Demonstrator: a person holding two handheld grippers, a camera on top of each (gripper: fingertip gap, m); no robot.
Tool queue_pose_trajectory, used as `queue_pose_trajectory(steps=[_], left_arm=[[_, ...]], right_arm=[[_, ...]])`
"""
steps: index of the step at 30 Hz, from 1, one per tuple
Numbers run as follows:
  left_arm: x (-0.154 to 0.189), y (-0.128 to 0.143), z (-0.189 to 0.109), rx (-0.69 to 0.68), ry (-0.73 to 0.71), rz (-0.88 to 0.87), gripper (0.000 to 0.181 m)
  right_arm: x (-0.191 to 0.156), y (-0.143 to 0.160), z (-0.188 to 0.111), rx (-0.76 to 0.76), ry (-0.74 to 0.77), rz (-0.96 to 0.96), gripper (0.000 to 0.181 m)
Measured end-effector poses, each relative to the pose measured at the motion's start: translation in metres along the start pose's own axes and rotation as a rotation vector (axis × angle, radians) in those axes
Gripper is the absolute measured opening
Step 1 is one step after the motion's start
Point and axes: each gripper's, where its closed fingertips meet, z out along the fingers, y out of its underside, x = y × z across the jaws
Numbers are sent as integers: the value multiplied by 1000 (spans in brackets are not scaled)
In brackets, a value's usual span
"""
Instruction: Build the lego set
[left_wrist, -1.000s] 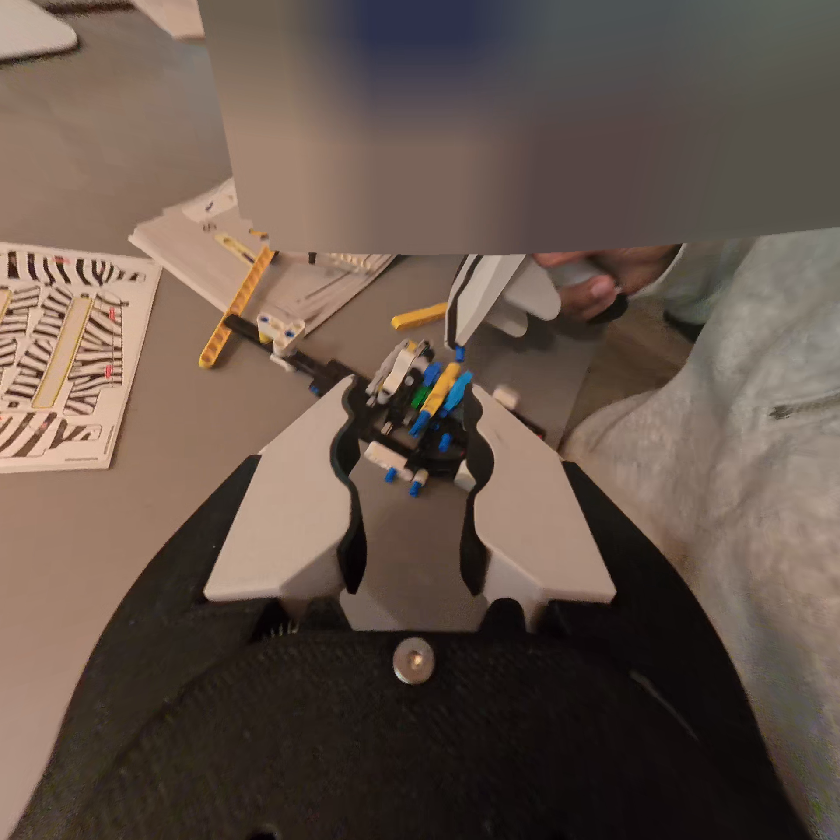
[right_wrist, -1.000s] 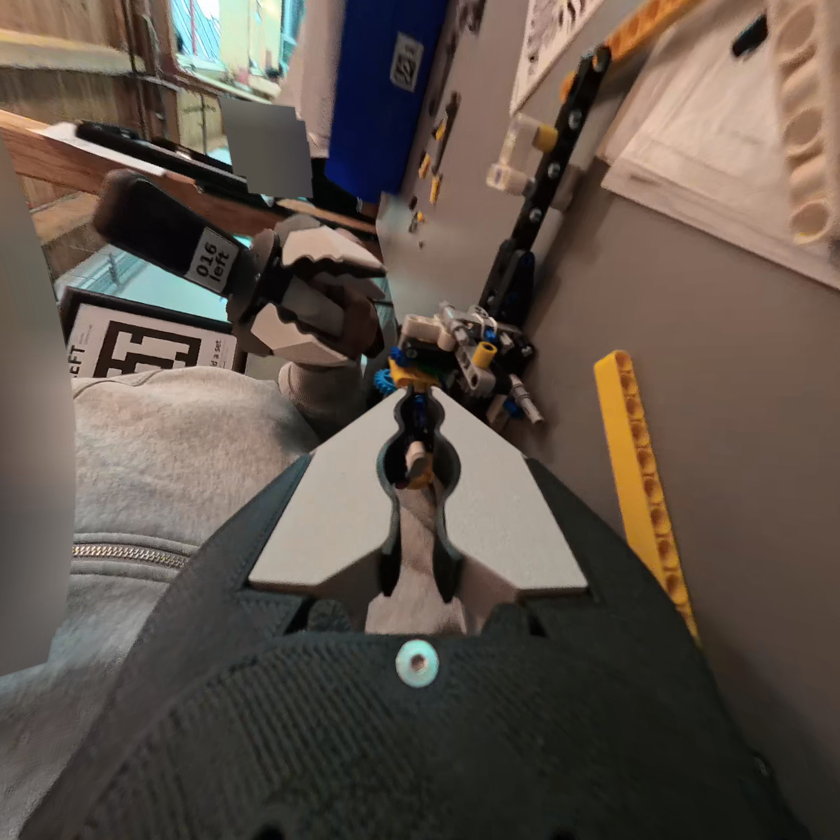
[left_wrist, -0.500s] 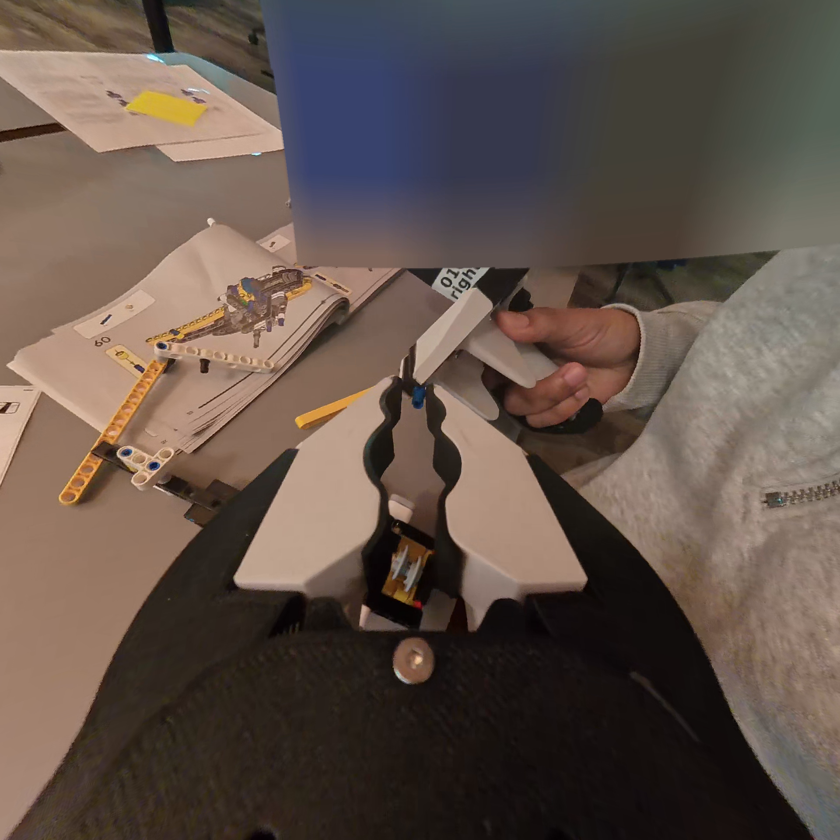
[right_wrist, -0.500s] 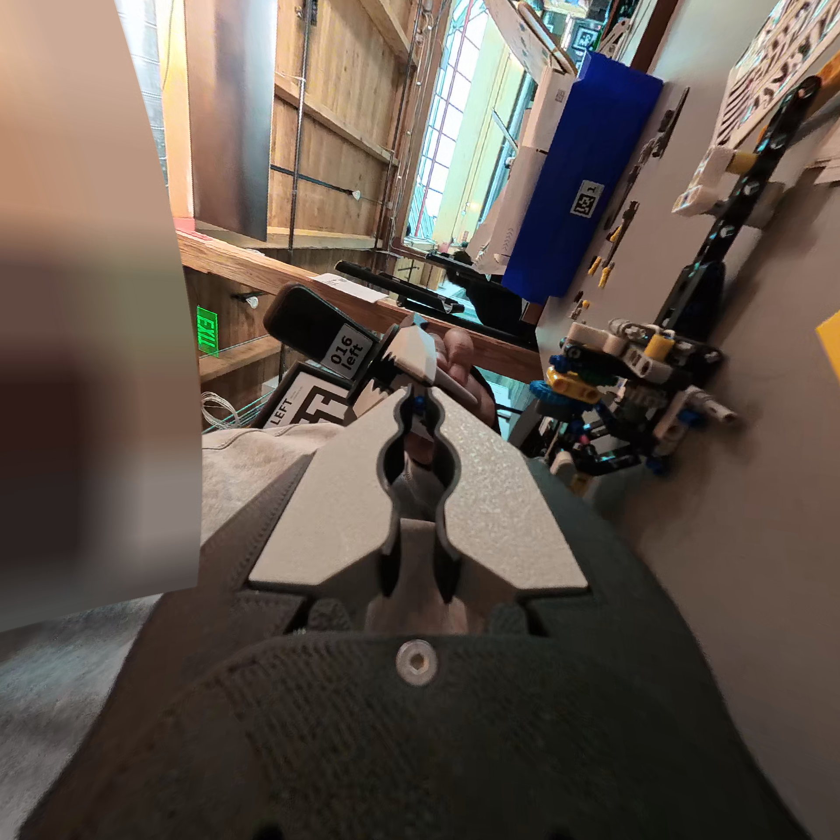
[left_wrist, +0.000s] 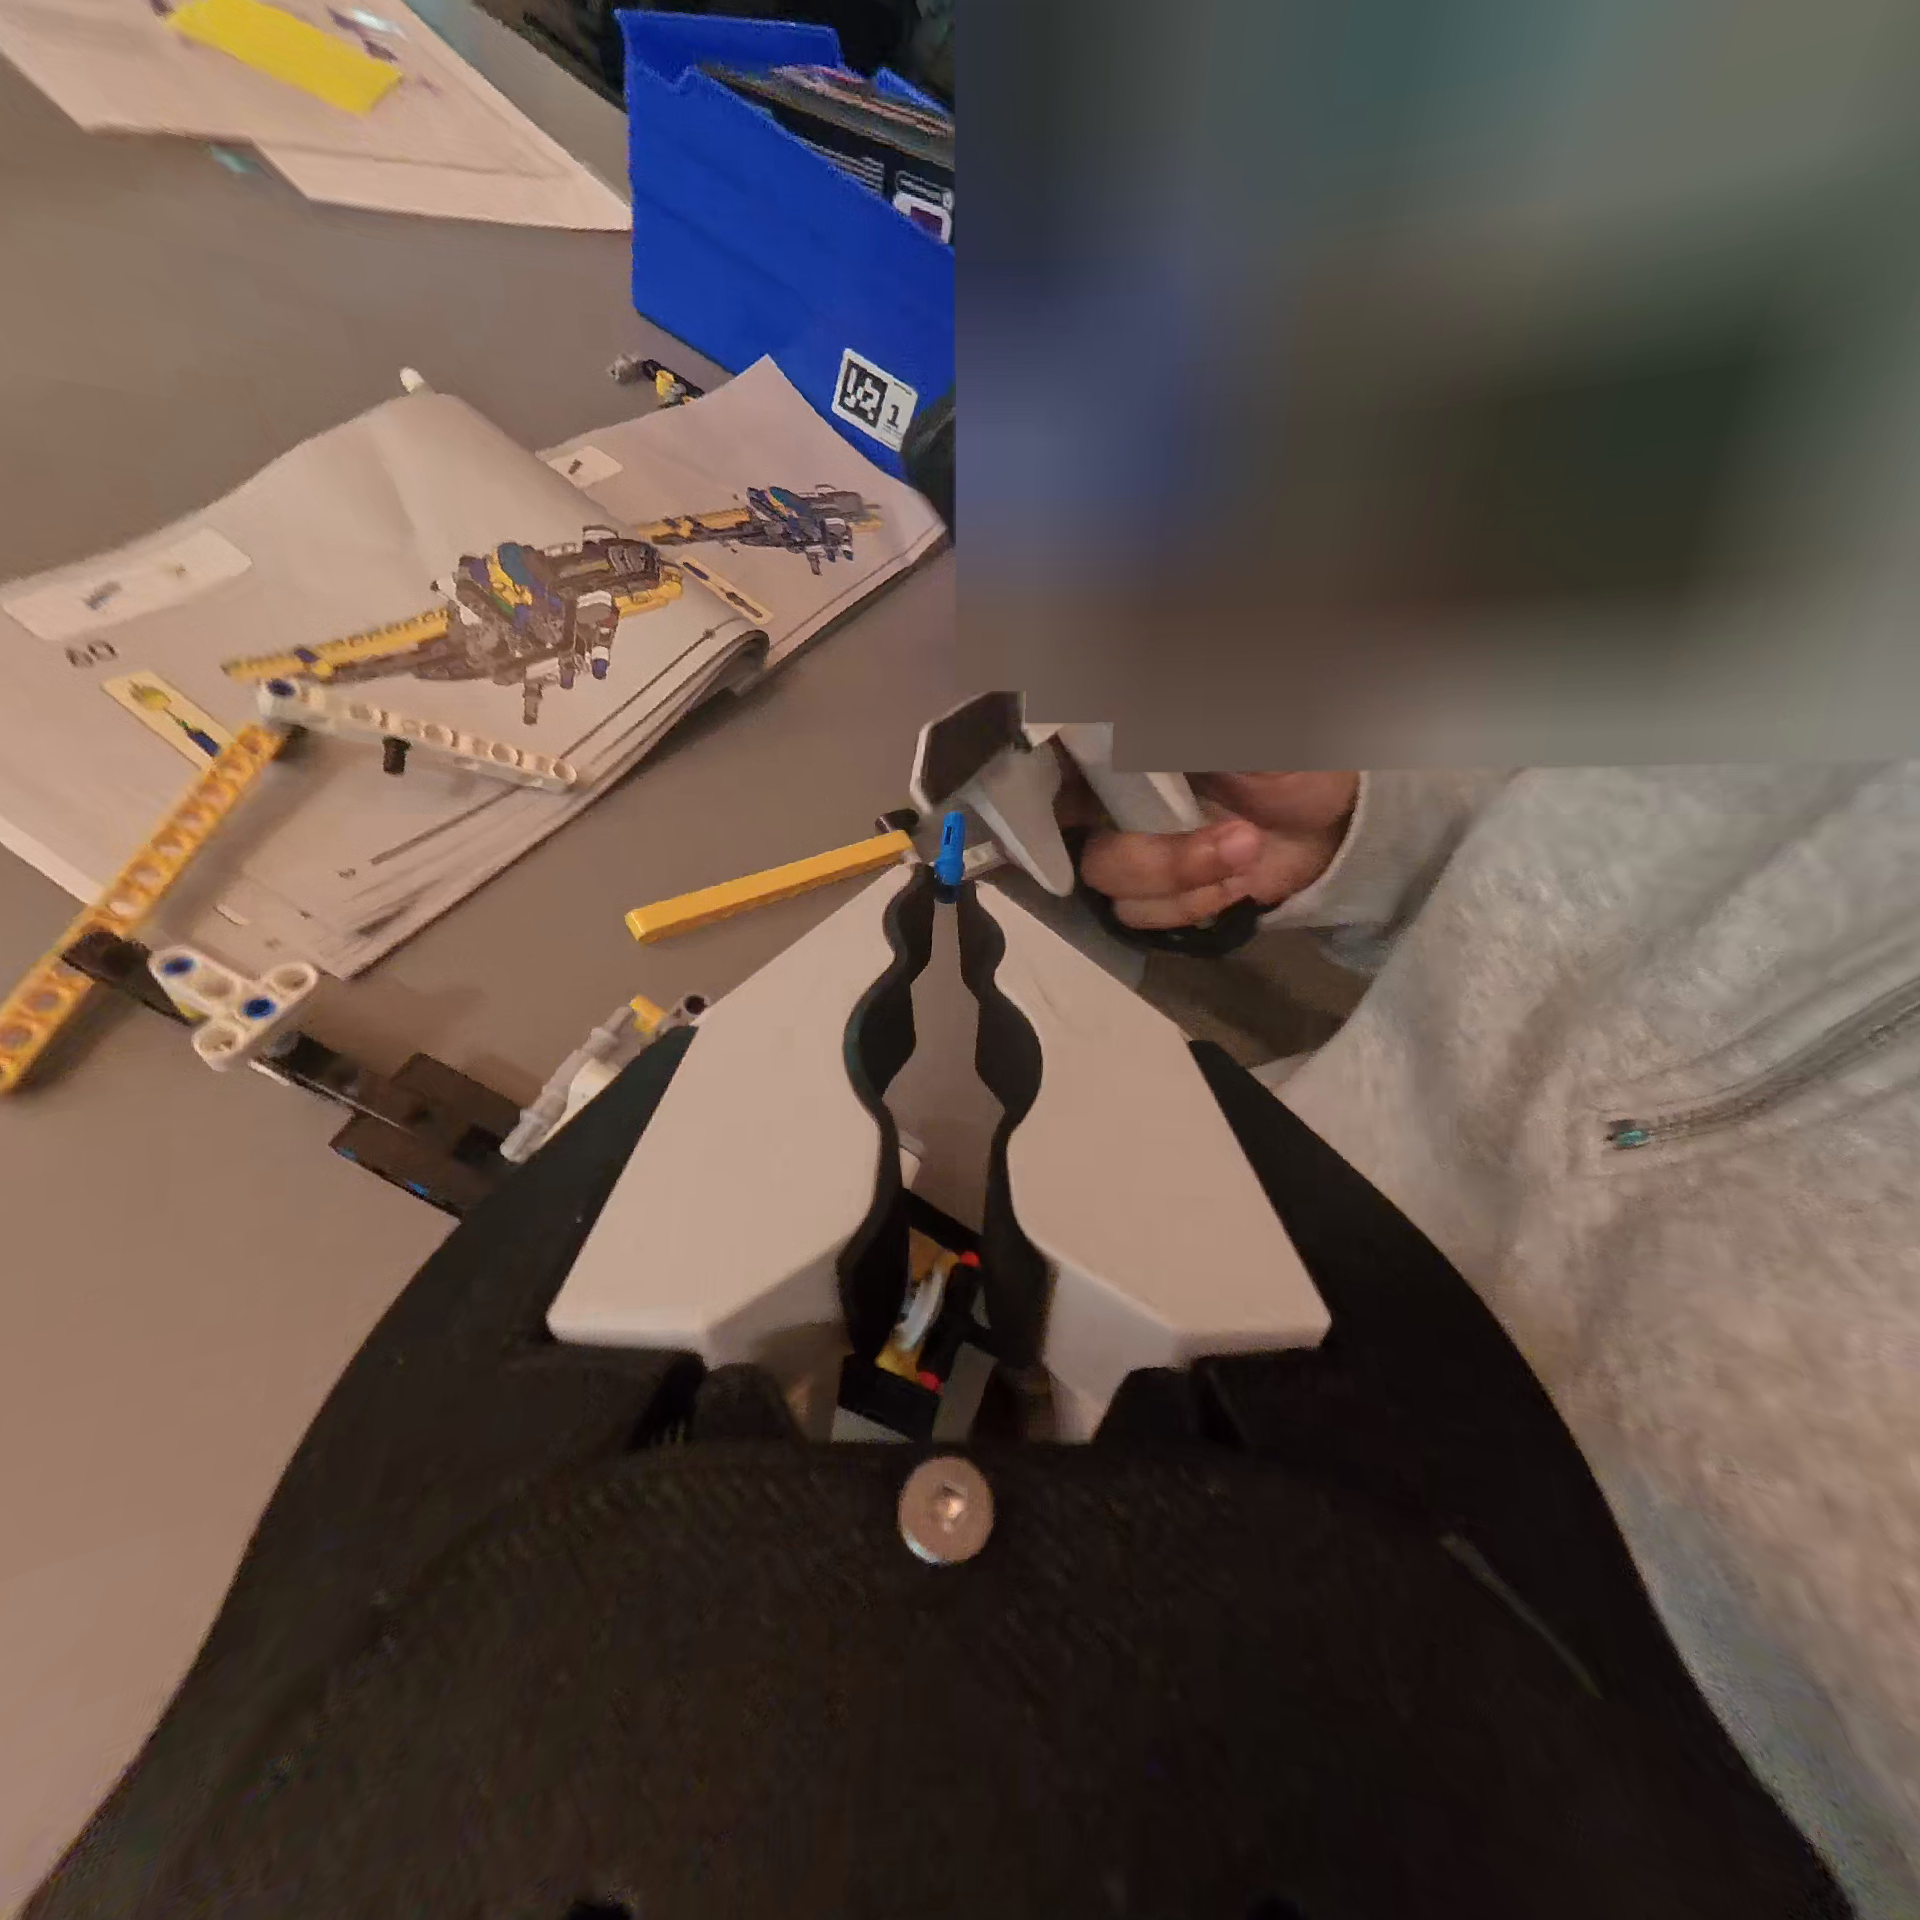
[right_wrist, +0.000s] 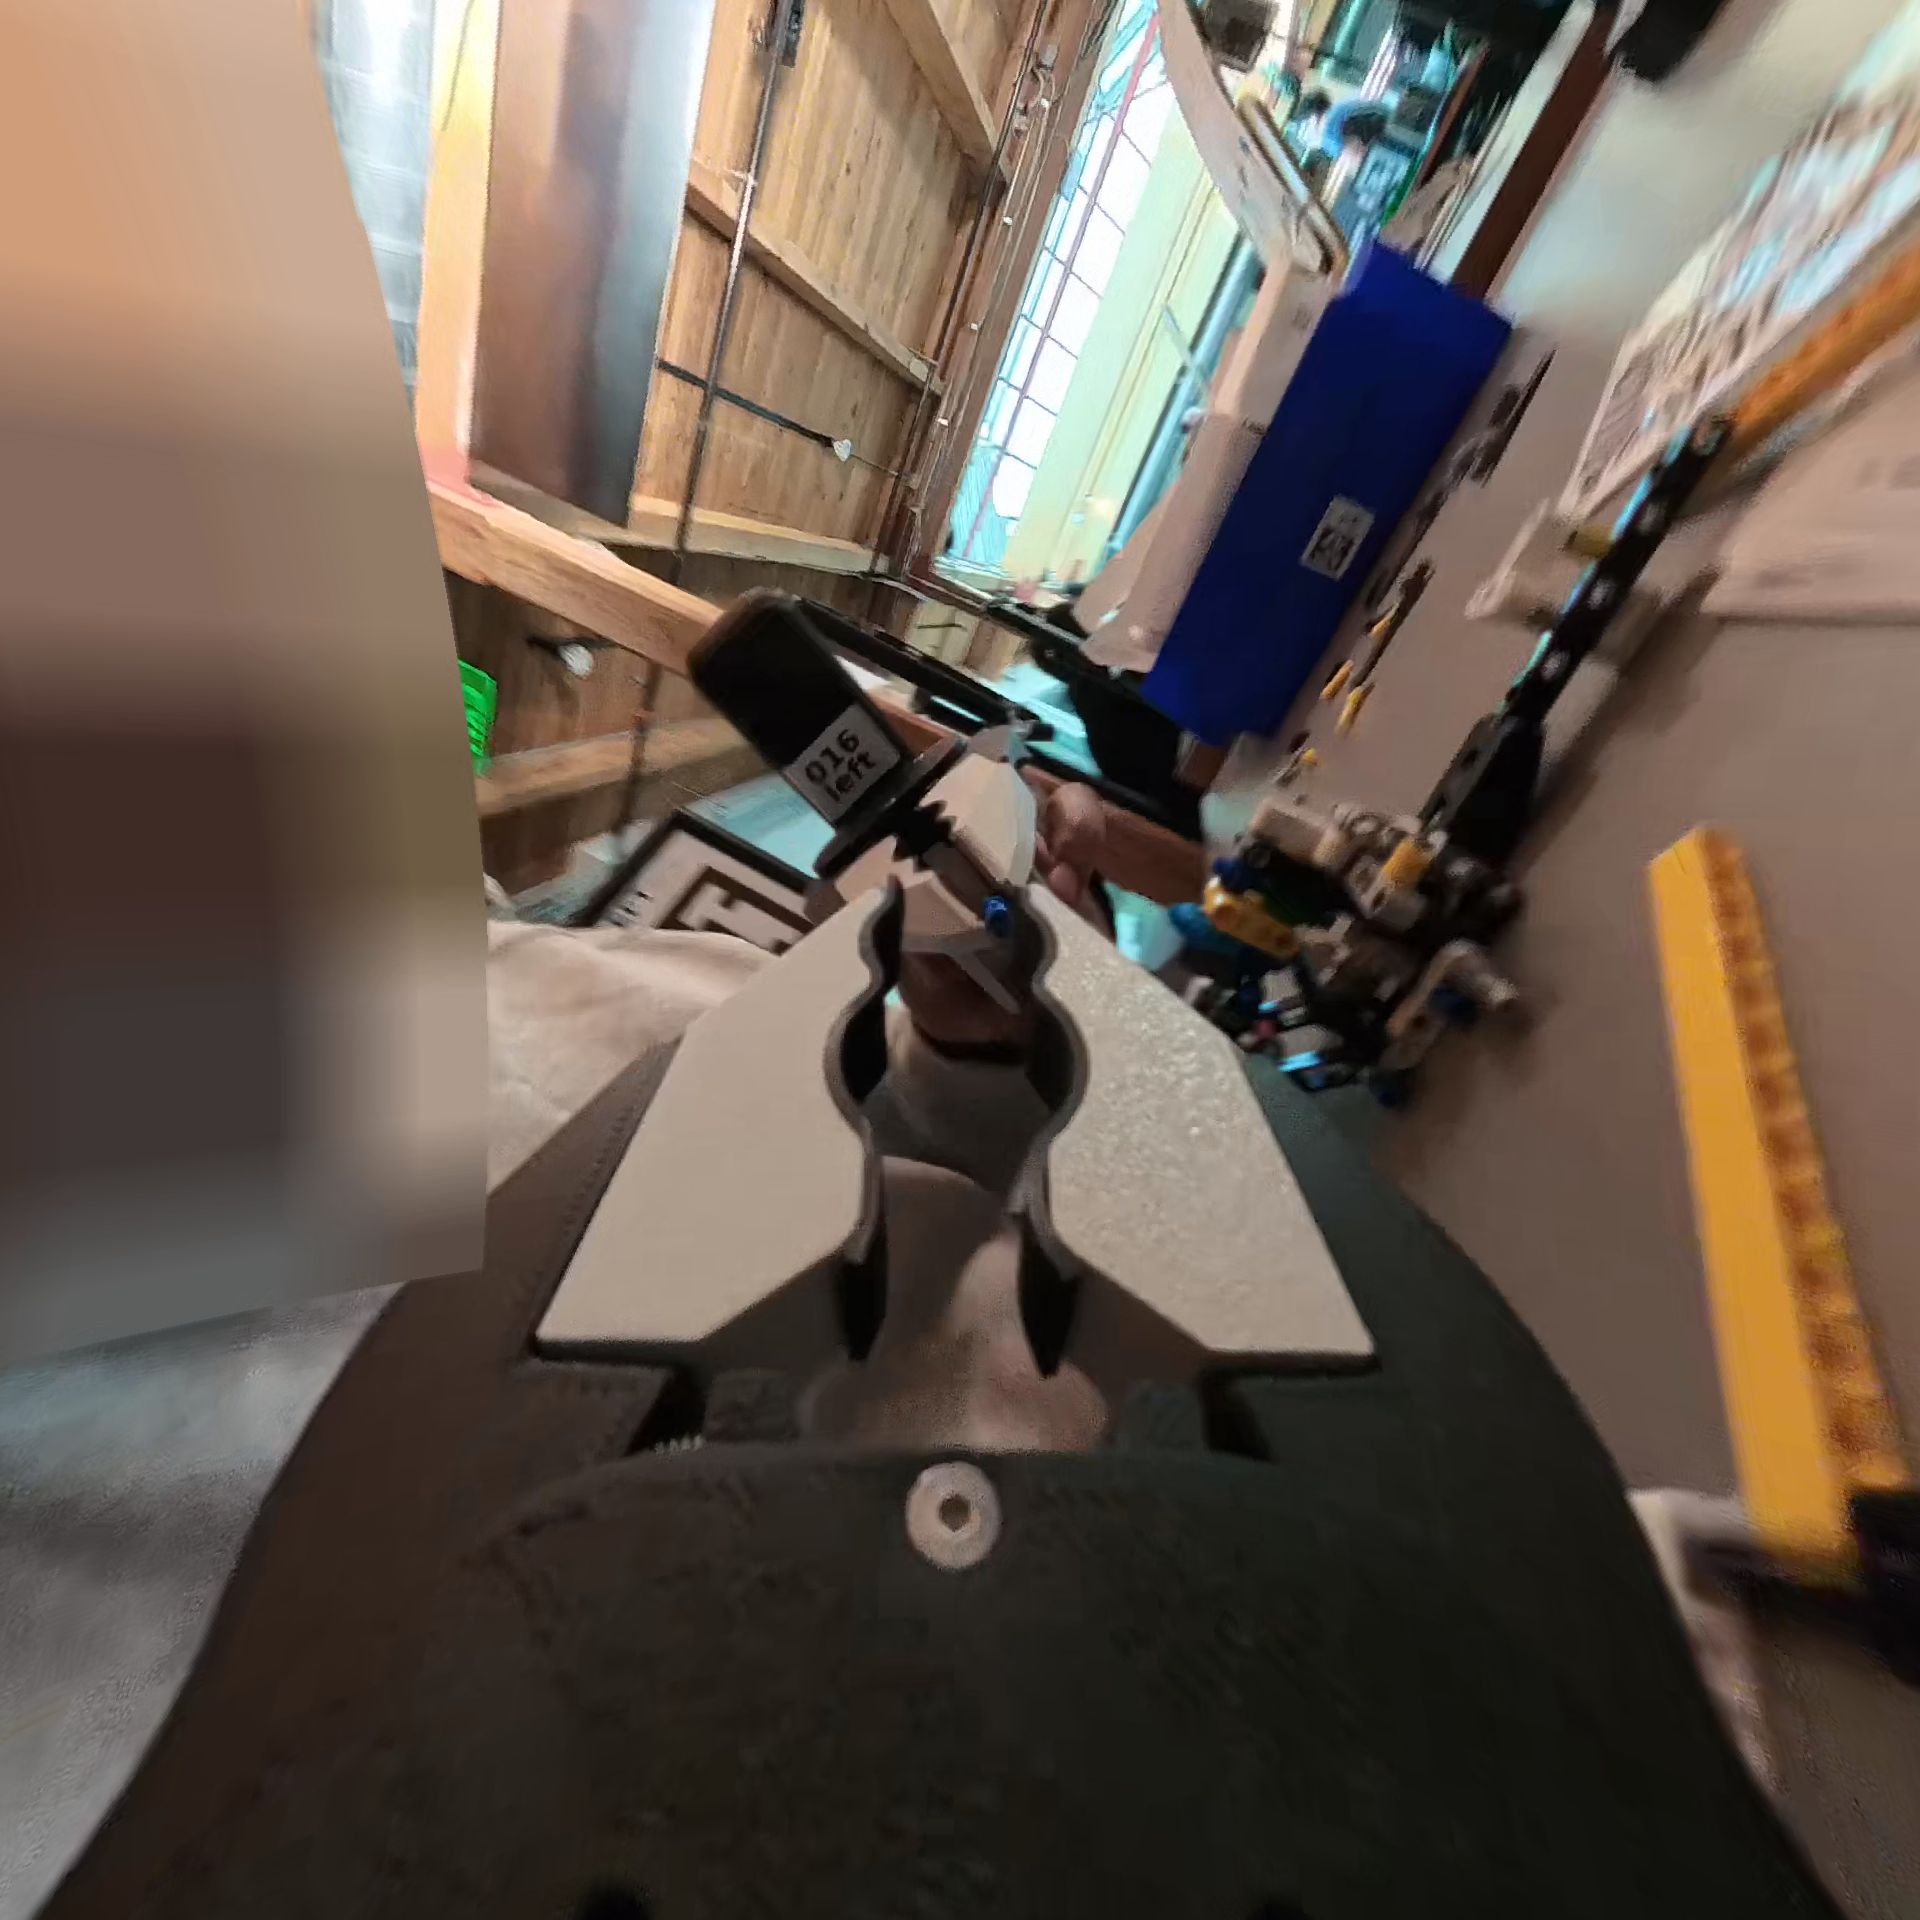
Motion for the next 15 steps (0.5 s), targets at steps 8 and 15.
queue_pose_trajectory(steps=[8,15], left_arm=[[3,8,-4,-35,213,-256,2],[9,10,1,-59,252,-251,2]], right_arm=[[-9,5,-2,-337,229,-1059,17],[6,26,8,-500,181,-1251,7]])
